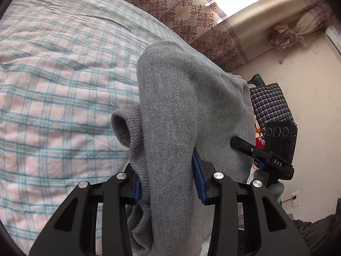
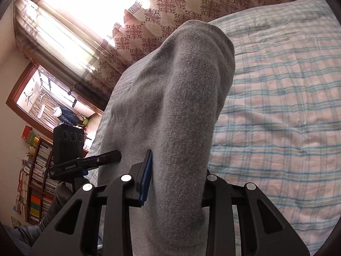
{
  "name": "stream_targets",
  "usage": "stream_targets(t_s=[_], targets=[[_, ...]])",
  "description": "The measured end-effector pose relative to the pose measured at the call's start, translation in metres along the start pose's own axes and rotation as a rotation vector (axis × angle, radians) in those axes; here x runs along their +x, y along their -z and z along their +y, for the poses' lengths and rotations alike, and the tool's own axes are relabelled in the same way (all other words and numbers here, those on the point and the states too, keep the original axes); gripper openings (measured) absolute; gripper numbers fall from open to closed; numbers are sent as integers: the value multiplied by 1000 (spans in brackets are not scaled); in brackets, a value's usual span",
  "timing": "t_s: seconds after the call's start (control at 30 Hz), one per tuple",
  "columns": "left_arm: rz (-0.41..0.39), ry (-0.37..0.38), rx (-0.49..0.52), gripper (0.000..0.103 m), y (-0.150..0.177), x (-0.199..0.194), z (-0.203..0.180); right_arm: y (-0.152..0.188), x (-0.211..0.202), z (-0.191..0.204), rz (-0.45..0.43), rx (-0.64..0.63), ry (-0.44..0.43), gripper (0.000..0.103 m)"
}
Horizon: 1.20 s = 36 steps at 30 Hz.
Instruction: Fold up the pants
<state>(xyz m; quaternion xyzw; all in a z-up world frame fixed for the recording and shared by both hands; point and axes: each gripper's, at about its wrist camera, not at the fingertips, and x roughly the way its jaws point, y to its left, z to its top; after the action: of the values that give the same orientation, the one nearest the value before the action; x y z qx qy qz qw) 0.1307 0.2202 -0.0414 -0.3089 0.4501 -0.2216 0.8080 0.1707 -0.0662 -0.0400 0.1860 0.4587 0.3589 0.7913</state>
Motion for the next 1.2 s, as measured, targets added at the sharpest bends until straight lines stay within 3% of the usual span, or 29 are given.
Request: stream_targets(t_s=[0.47,0.87,1.0,1.1,1.2], targets=[[83,84,109,39,-74,126,-80,-76,-89,-105,-187,70,118,31],[172,80,109,39,-122,239,-99,-123,-93,-213,-188,158,175,31],[188,36,107,39,-132,265,-94,-129,-82,-241,-152,192,198,30],[210,-42,126,42,-136,282,-91,-128,-71,-258,-133,223,211,31],[211,-107,150,55,-135,287,-91,-126,-70,-262,-142,232,215,38]])
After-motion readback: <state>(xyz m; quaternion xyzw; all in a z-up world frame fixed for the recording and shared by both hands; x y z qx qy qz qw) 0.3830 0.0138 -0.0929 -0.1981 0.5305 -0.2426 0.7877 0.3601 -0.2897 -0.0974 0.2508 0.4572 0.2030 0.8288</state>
